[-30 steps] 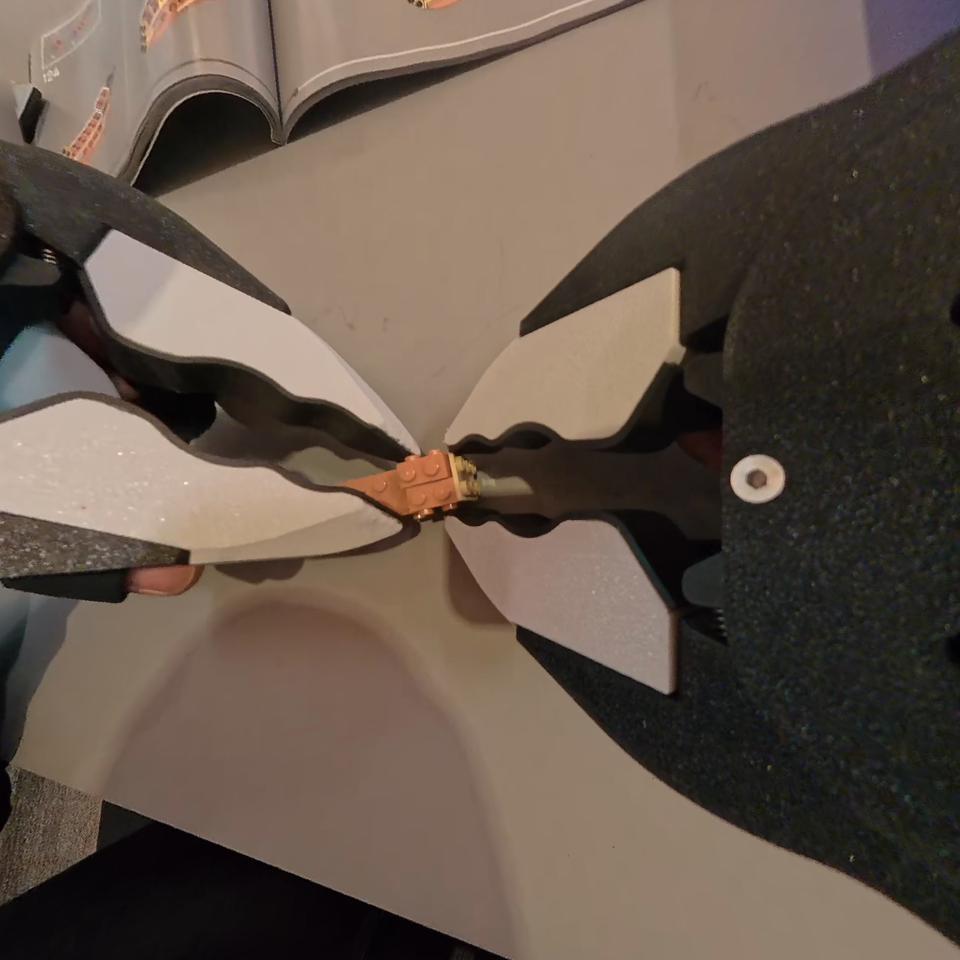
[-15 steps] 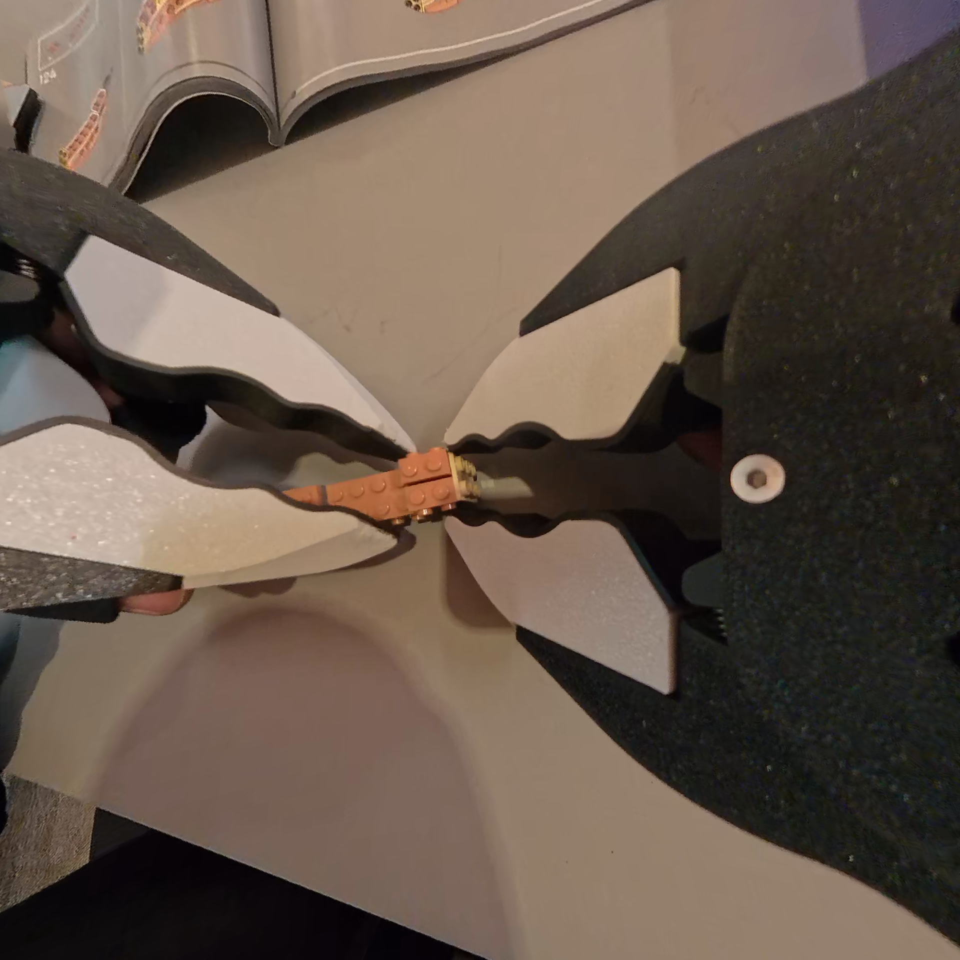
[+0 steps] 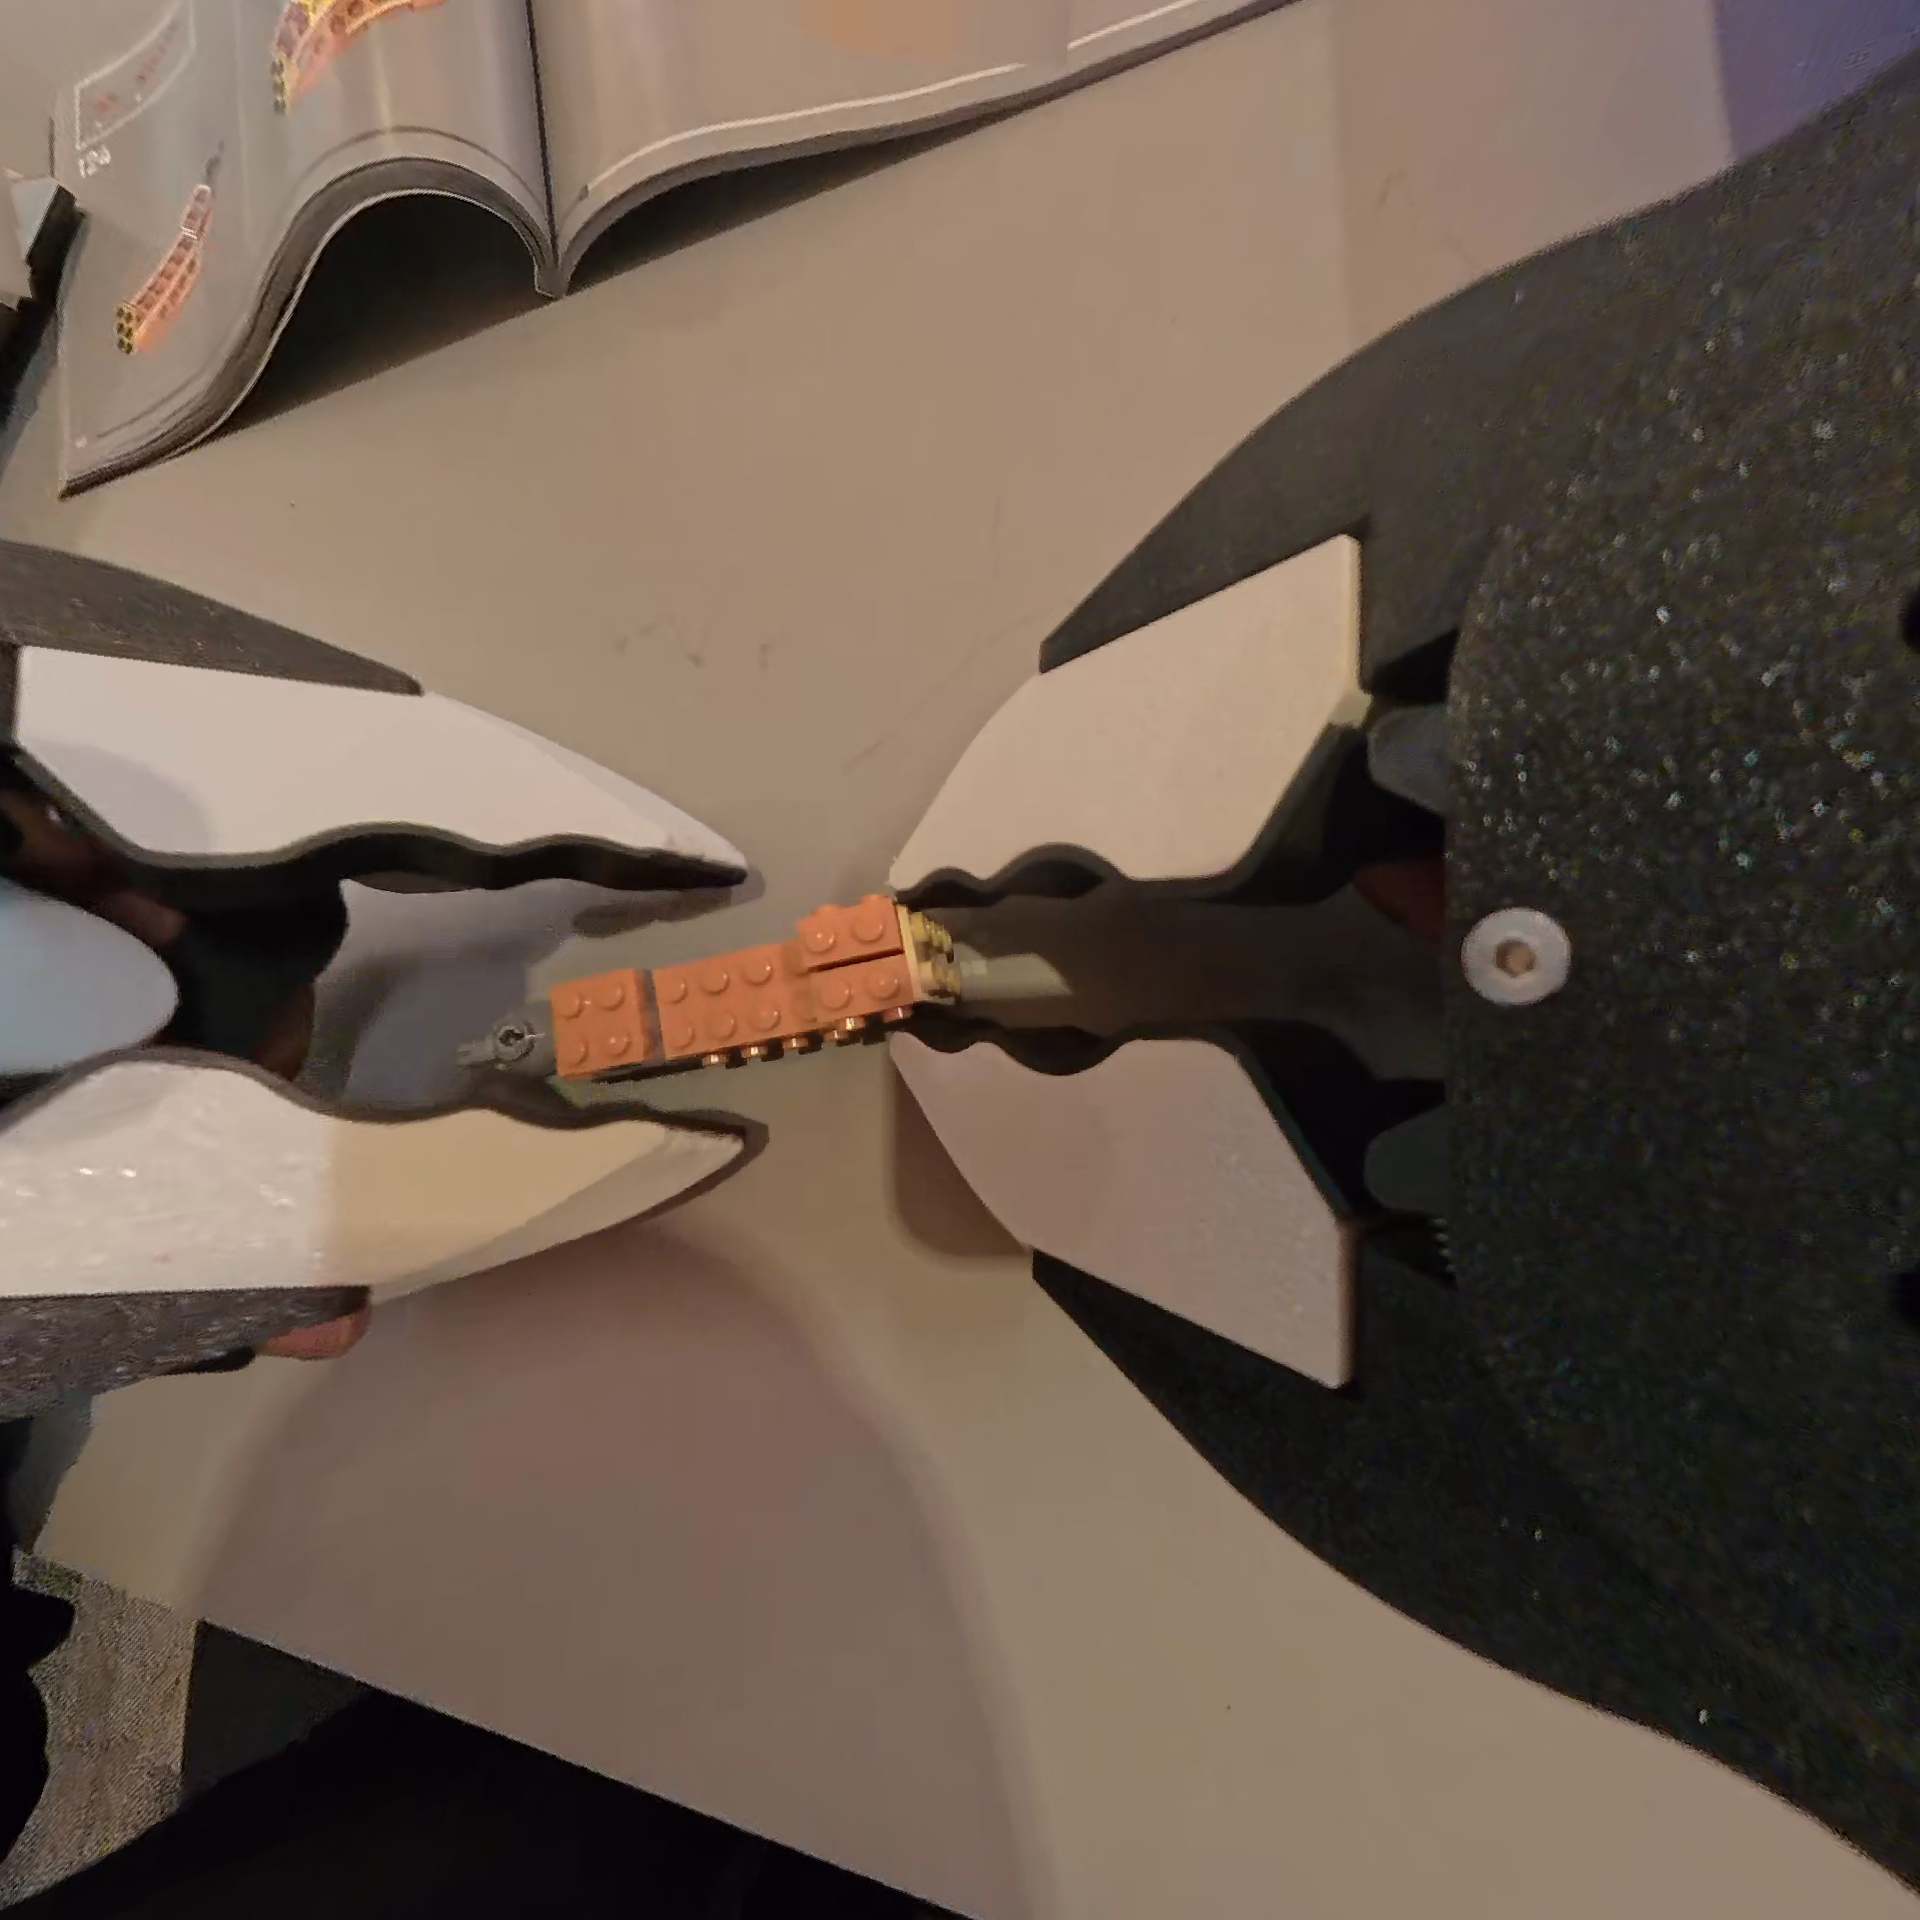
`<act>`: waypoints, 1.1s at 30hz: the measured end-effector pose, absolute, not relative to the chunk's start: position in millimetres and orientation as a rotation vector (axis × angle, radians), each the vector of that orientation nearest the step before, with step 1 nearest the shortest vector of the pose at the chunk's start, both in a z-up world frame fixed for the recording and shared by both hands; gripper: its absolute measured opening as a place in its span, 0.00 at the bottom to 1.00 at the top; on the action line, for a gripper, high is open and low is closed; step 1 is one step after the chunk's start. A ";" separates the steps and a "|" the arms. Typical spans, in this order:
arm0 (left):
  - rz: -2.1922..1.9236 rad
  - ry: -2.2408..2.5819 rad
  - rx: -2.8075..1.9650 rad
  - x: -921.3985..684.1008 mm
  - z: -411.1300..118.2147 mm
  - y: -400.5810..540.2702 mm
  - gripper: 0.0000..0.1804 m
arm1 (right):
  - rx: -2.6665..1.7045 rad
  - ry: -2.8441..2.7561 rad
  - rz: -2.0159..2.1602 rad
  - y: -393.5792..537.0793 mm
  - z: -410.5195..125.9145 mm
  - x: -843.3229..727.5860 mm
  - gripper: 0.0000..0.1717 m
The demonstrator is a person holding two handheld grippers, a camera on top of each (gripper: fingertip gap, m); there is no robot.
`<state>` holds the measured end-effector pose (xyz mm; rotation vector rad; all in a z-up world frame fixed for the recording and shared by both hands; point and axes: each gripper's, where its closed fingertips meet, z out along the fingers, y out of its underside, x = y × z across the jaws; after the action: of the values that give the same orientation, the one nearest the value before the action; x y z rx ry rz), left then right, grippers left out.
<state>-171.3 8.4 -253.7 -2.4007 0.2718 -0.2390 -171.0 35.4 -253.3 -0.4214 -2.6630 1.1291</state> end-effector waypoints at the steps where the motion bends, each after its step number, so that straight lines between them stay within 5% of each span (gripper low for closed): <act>1: -0.227 0.270 -2.400 -171.3 -255.7 8.9 0.25 | -0.422 -2.662 1.128 35.3 -253.4 -171.0 0.11; 10: -0.085 0.320 -2.371 -172.4 -264.4 13.0 0.12 | -0.430 -2.648 1.127 34.8 -252.0 -170.7 0.11; 33: -0.069 0.664 -2.244 -183.4 -236.5 23.1 0.11 | 0.095 -2.228 1.091 54.1 -215.6 -181.6 0.27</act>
<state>-183.4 23.1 -236.5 -2.2440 0.6640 -0.0694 -181.6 54.1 -215.6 0.0947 -2.2285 1.0910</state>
